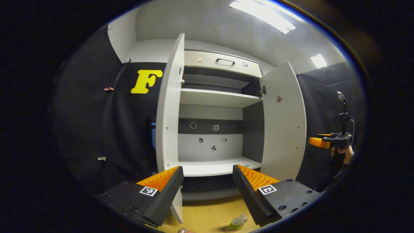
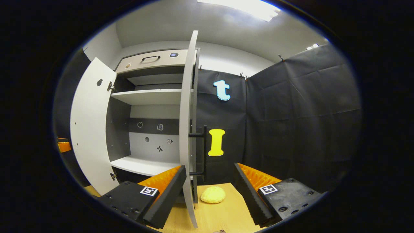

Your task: Grasp the bottle in the cabinet with the left hand and place it on the coaster, then close the right door with the right hand and the left door with the left hand.

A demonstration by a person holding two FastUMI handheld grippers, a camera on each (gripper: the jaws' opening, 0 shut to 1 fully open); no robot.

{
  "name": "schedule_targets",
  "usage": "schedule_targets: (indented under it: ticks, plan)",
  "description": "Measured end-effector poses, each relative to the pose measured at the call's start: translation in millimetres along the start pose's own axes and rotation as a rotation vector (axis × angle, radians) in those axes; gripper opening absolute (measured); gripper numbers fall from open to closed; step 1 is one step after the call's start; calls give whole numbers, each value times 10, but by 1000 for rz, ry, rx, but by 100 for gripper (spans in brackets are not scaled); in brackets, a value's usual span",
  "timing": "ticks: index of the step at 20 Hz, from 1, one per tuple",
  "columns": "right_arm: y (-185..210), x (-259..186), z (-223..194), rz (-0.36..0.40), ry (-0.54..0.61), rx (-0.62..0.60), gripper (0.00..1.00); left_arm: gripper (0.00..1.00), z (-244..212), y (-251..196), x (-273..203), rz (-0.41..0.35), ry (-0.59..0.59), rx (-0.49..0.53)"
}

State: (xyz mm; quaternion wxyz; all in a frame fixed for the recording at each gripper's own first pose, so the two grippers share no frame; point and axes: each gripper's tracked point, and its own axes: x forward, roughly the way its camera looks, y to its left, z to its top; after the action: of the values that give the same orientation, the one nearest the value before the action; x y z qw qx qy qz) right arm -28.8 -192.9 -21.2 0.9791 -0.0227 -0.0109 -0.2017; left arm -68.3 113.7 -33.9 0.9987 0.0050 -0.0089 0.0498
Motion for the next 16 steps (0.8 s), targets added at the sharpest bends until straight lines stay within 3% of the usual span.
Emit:
schedule_targets:
  ticks: [3, 8, 16]
  plan:
    - [-51, 96, -4, 7, 13, 8, 98, 97, 62, 375, -179, 97, 6, 47]
    - [-3, 211, -58, 27, 32, -1, 96, 97, 17, 762, -382, 195, 38, 81]
    - [192, 174, -92, 44, 38, 23, 95, 97, -74, 993, -353, 247, 61, 68]
